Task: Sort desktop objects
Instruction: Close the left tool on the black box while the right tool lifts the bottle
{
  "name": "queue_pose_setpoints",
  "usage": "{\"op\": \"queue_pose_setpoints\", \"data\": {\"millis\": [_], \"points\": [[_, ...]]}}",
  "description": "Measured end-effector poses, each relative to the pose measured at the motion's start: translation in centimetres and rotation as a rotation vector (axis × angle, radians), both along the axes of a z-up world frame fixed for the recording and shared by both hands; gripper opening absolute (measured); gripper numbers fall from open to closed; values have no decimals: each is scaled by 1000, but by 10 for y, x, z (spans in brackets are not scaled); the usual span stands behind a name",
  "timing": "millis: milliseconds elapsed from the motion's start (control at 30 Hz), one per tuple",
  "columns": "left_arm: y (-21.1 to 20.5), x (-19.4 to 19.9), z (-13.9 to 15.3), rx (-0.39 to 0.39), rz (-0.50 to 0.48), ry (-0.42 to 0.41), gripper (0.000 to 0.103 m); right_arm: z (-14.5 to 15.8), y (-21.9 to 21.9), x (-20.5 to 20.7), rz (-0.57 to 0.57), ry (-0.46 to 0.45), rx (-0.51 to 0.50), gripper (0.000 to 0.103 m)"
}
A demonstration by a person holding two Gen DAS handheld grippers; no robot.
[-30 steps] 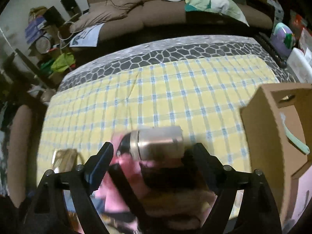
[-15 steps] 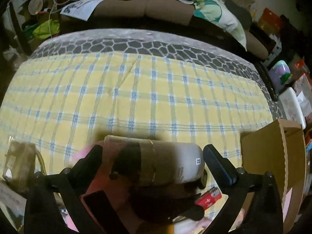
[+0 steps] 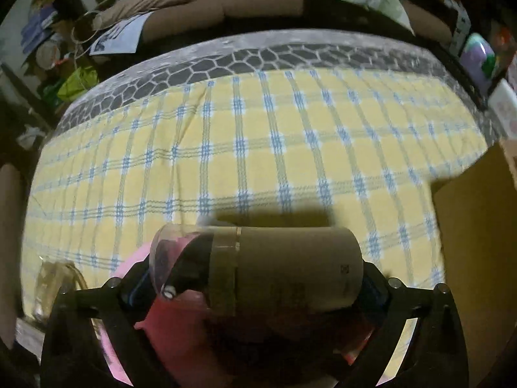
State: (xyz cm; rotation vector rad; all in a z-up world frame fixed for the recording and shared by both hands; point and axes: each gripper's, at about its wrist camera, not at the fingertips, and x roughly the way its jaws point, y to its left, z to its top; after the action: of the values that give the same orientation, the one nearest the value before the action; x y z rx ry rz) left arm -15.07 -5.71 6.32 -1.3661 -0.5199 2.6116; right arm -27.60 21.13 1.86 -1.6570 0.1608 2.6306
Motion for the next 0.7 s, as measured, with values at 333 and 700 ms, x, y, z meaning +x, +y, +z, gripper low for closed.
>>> {"op": "queue_pose_setpoints", "data": {"millis": [333, 700], "points": [[15, -27, -13, -81, -20, -19, 95, 44, 17, 42, 59, 67, -102, 100], [32, -33, -19, -119, -37, -11, 77, 146, 59, 129, 194, 190, -116, 100]]}}
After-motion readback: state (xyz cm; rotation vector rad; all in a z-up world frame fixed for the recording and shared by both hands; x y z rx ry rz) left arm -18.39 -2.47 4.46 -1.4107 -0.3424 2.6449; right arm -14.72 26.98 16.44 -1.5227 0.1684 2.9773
